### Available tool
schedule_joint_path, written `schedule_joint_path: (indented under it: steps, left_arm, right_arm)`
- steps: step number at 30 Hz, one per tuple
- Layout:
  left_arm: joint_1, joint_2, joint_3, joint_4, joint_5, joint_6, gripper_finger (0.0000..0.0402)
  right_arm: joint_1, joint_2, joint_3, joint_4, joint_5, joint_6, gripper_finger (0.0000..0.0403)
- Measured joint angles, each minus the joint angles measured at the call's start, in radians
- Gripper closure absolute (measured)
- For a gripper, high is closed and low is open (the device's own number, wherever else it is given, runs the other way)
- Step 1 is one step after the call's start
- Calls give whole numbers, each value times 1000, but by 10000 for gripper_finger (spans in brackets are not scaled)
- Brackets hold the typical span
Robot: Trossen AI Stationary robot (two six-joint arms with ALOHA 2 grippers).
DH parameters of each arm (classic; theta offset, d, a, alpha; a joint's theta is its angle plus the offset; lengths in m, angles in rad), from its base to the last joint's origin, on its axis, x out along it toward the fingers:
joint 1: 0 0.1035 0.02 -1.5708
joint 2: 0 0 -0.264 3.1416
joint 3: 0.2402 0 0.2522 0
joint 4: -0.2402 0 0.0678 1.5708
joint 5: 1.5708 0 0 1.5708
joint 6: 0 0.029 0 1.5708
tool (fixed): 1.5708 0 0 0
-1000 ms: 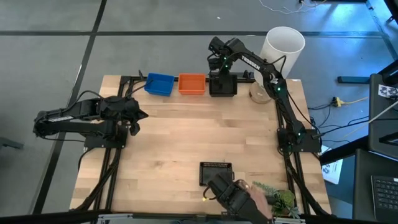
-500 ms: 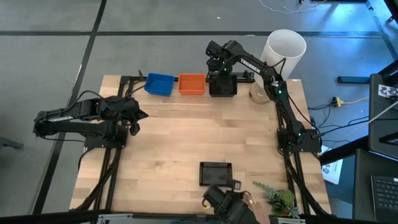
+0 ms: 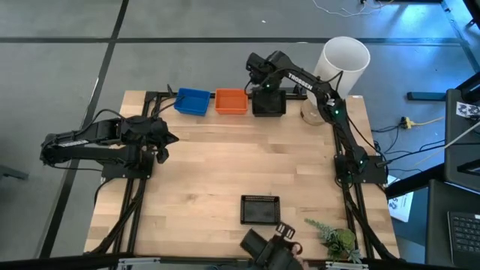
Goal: Stack baskets by color
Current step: Stack the middle black bin on the top black bin
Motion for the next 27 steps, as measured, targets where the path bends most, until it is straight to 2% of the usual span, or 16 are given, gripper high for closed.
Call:
schedule_joint_path:
  steps: [2, 8, 15, 20, 23, 27]
  left_arm:
    - [0, 0, 0, 0, 0, 0, 401]
    - [0, 0, 0, 0, 0, 0, 401]
    - [0, 0, 0, 0, -1, 0, 401]
    - [0, 0, 0, 0, -1, 0, 401]
    - [0, 0, 0, 0, -1, 0, 401]
    - [0, 0, 0, 0, -1, 0, 401]
  right_arm:
    - [22, 0, 0, 1, 37, 27, 257]
    - [116, 0, 0, -41, 244, 102, 257]
    - [214, -2, -4, -68, 253, 214, 257]
    - [277, -49, -10, -67, 254, 272, 257]
    - [331, -131, -59, -65, 255, 319, 257]
    - [419, -308, -237, -66, 289, 471, 257]
